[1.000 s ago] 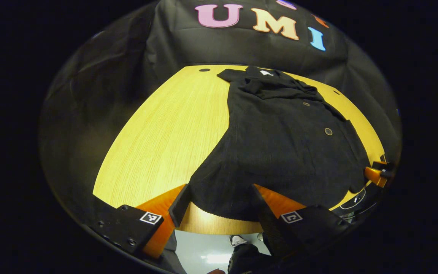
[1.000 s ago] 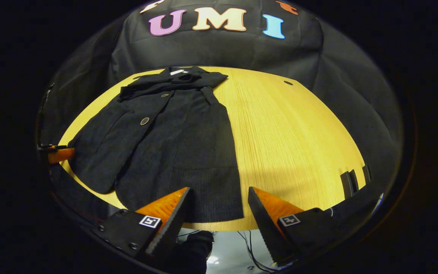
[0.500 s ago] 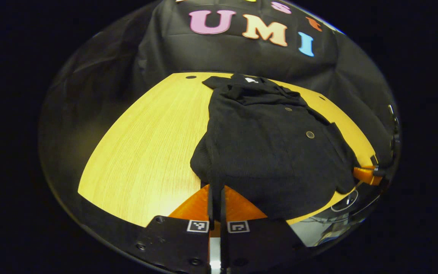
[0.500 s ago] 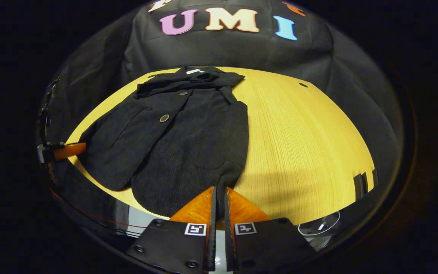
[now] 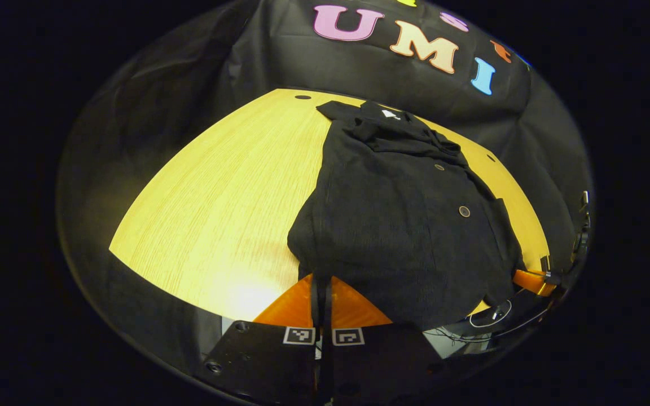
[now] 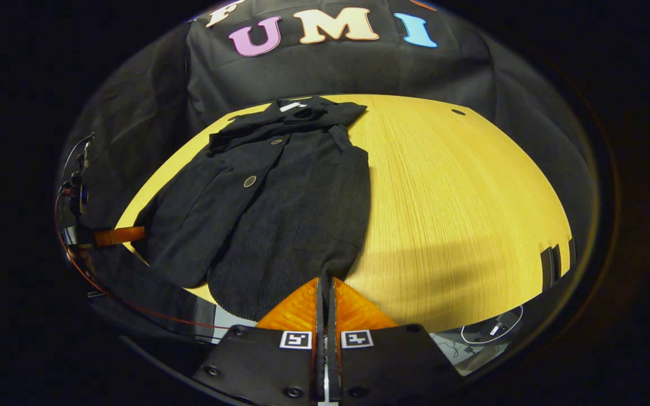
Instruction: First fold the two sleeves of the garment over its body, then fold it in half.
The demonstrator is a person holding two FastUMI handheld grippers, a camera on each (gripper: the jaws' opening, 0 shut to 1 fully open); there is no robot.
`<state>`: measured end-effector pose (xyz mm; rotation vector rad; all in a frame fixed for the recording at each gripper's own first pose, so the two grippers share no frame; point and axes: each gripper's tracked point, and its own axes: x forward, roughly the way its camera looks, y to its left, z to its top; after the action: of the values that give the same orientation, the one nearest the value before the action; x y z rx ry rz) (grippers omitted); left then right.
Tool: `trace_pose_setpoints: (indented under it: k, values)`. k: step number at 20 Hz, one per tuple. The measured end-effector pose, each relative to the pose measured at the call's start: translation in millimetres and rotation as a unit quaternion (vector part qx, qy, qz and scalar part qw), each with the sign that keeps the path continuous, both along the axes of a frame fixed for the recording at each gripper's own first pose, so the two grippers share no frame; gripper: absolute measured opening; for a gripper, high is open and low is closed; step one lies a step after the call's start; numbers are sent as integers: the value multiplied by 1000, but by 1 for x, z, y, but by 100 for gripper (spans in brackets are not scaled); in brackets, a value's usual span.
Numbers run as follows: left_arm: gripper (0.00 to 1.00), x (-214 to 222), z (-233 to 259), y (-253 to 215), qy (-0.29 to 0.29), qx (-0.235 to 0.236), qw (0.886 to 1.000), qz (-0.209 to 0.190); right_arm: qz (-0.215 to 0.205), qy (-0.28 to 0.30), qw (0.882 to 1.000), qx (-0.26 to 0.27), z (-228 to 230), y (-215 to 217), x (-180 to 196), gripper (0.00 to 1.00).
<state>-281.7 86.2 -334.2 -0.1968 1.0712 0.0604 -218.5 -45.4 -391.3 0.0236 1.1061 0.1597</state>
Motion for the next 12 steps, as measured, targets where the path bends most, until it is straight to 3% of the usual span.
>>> trace_pose_setpoints:
  k: [5, 12]
  values:
    - [0, 7, 28, -8, -16, -16, 999, 30, 8, -18, 999, 29, 22, -2, -4, 5]
    - [0, 69, 71, -16, -69, -21, 997, 19, 3, -72, 996, 49, 71, 16, 48, 5]
